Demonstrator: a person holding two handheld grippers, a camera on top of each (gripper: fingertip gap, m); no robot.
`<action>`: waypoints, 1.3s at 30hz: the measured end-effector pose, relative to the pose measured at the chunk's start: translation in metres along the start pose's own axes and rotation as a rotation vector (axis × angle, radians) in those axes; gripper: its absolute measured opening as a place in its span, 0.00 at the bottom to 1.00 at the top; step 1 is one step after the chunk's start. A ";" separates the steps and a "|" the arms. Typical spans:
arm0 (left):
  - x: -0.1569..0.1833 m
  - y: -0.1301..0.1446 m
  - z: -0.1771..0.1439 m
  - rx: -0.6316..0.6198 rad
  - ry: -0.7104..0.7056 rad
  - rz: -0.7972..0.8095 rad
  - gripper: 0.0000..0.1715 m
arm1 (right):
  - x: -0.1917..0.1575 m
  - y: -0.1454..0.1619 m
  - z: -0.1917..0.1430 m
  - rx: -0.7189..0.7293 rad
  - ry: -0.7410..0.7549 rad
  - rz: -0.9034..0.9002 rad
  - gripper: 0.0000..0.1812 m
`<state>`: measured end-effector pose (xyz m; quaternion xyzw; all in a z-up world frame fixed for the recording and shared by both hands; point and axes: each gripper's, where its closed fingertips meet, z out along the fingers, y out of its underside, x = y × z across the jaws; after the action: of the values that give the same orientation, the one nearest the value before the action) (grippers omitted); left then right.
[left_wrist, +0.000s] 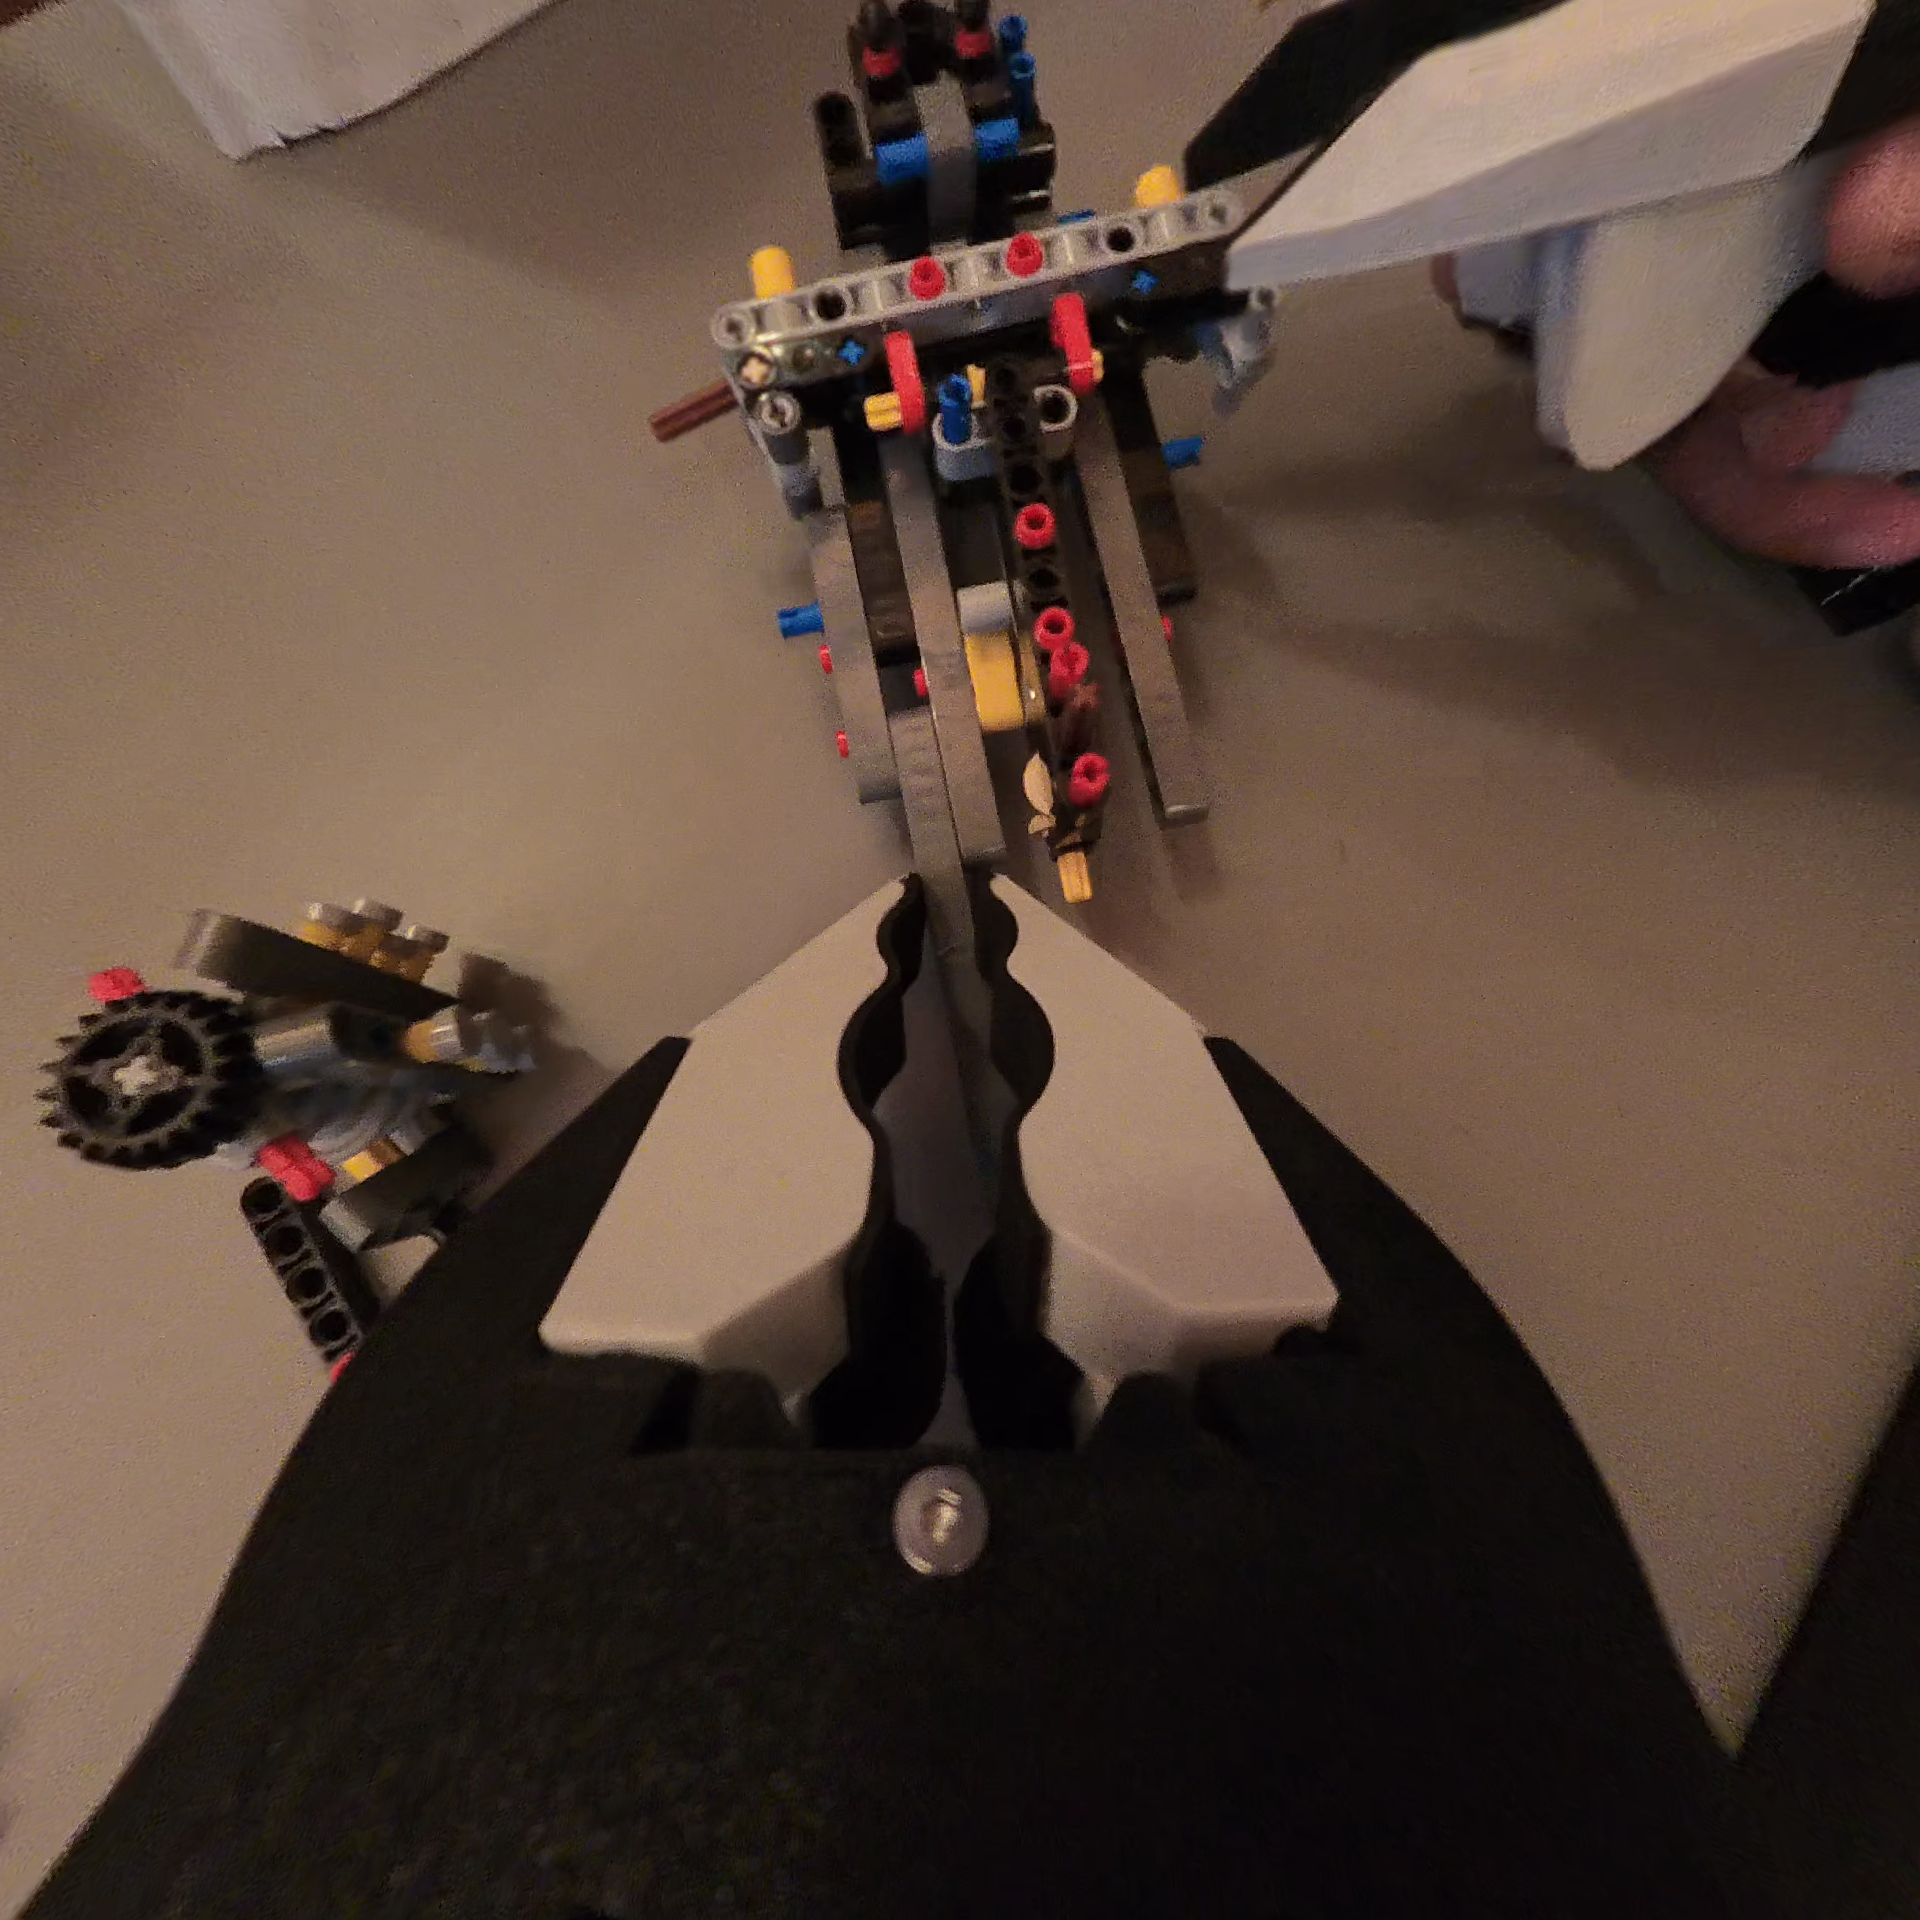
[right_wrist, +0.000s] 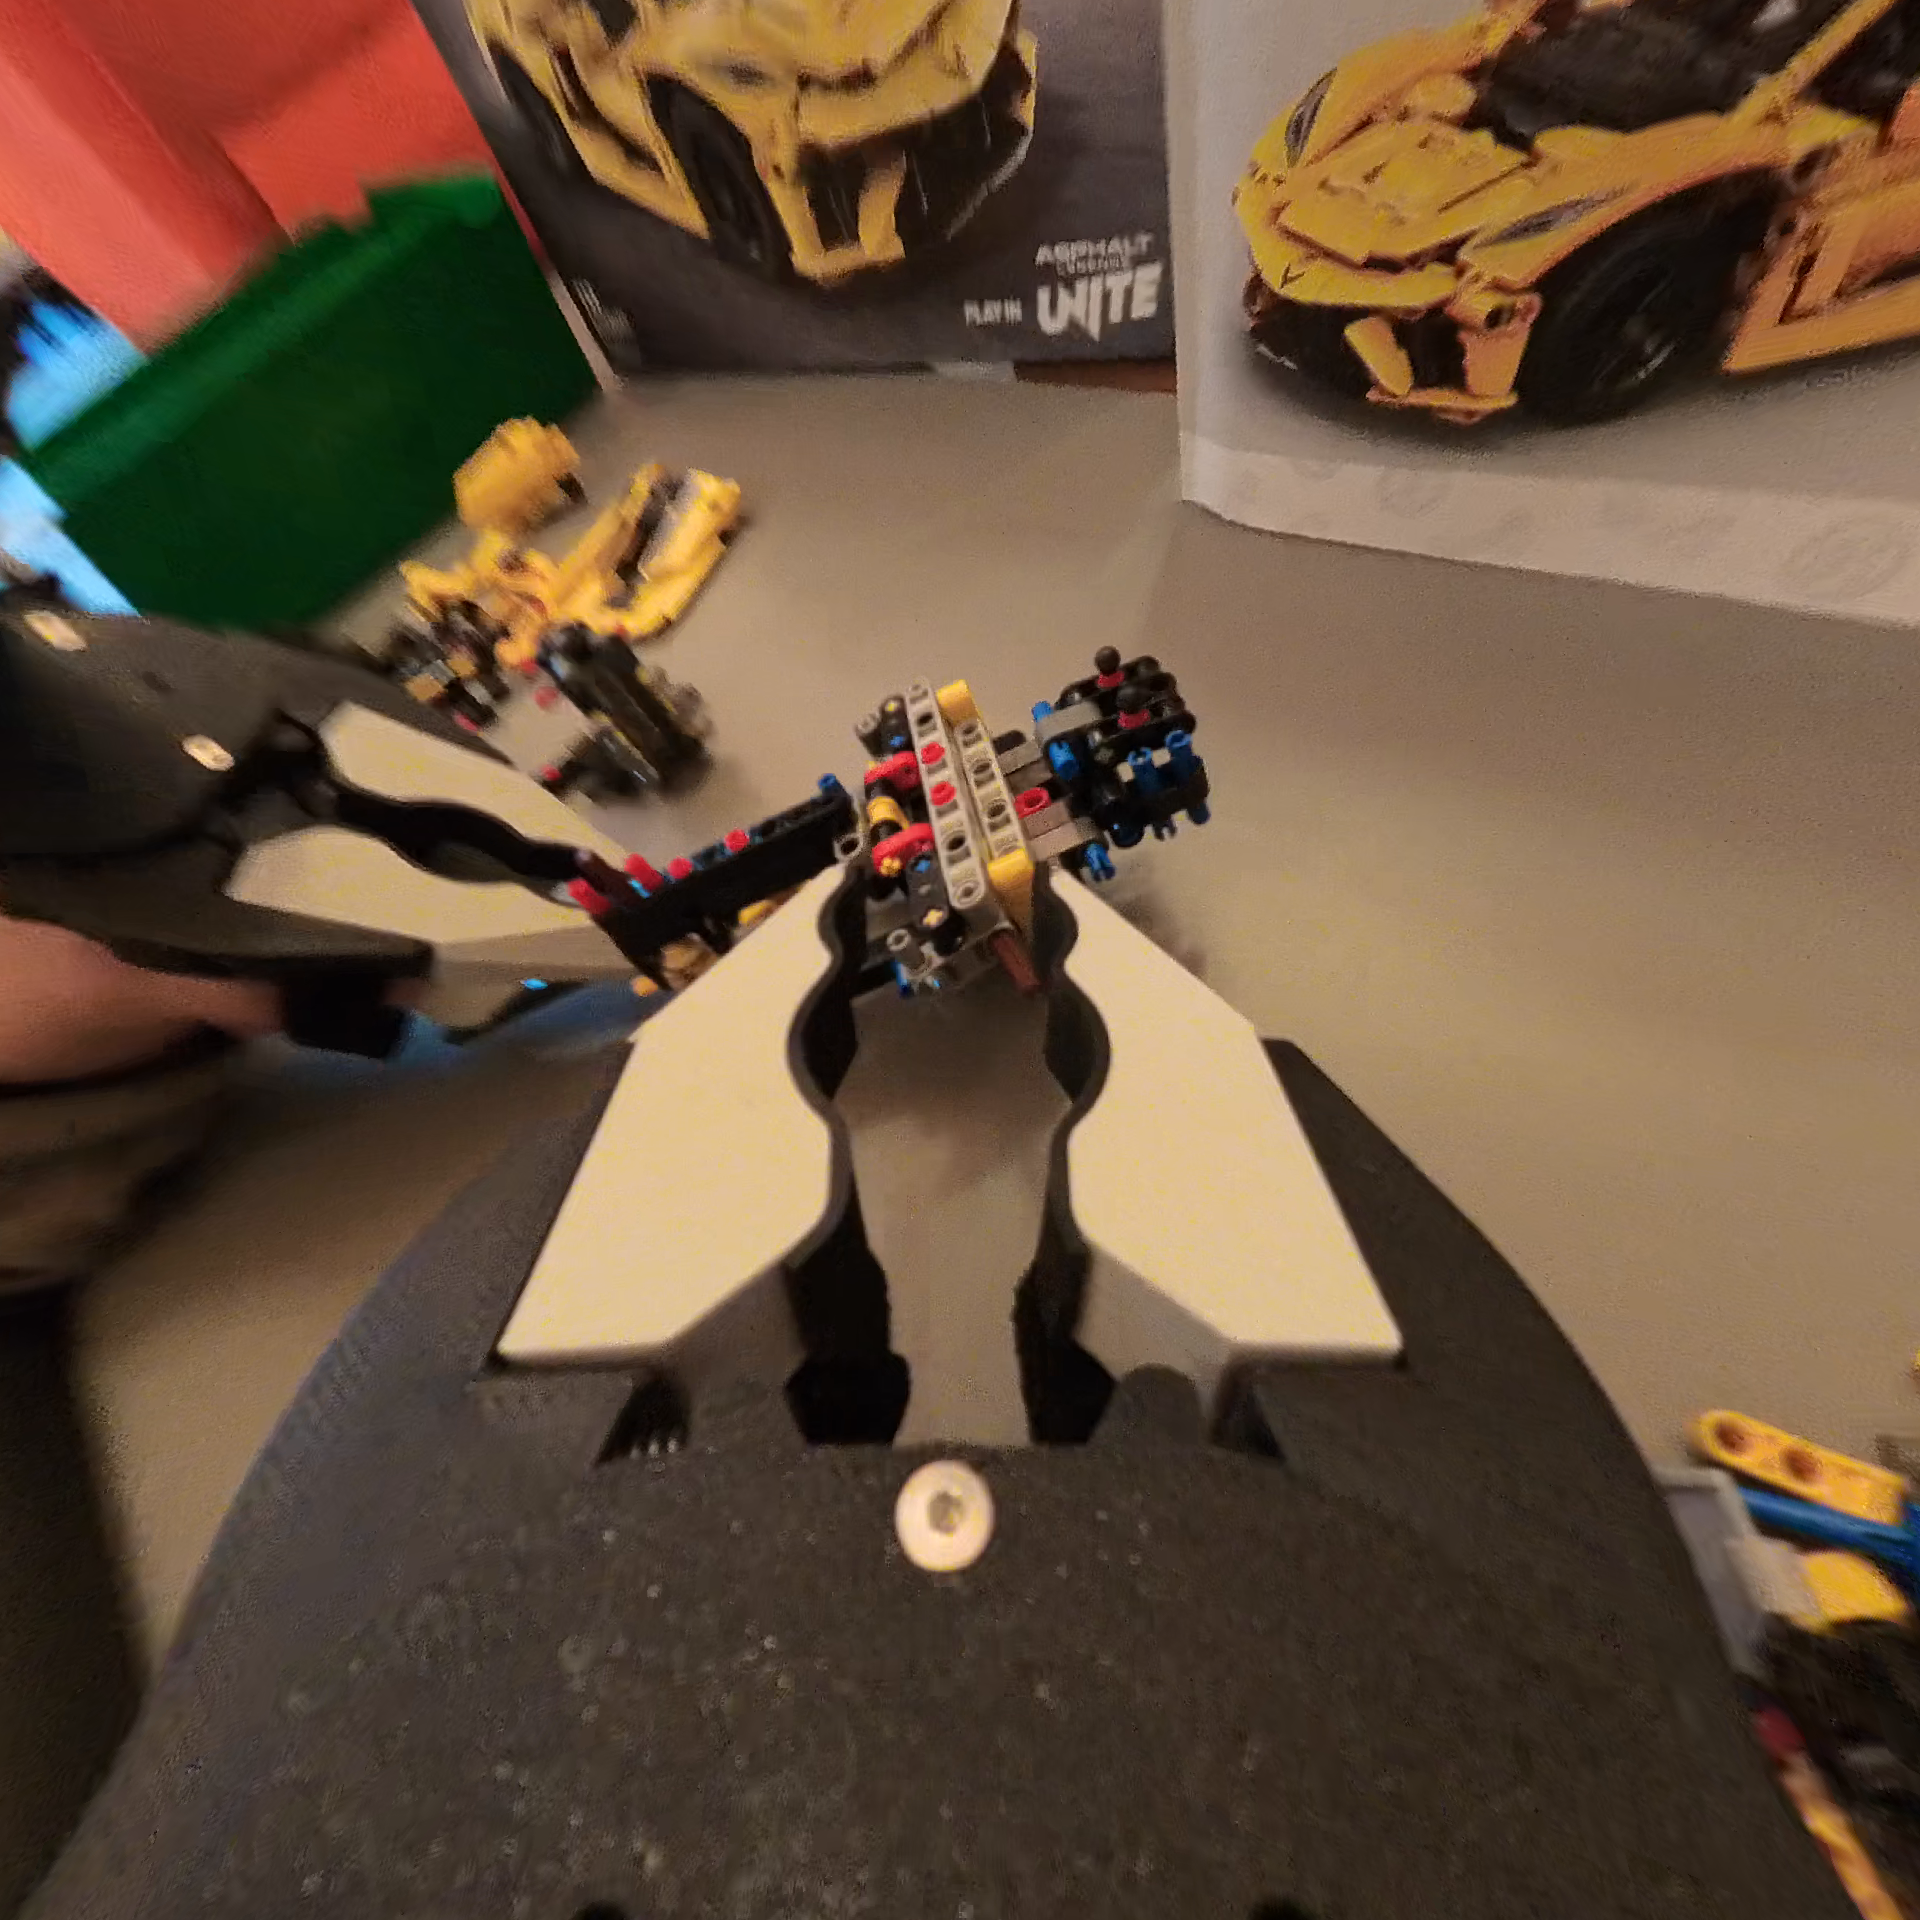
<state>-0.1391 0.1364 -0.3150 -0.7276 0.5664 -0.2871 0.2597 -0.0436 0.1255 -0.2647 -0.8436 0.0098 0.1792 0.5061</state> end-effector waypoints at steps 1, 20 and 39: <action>0.000 -0.003 -0.002 0.019 0.002 -0.010 0.05 | -0.001 -0.004 -0.003 0.020 -0.044 0.077 0.18; 0.043 -0.068 -0.041 0.440 0.190 -0.032 0.06 | -0.077 -0.022 -0.020 0.101 -0.733 0.473 0.12; 0.097 -0.082 -0.106 0.534 0.929 -0.205 0.11 | -0.133 -0.010 -0.082 0.050 -0.985 -0.055 0.11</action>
<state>-0.1409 0.0543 -0.1712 -0.4845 0.4550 -0.7360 0.1285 -0.1417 0.0386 -0.1798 -0.6463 -0.2486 0.5429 0.4752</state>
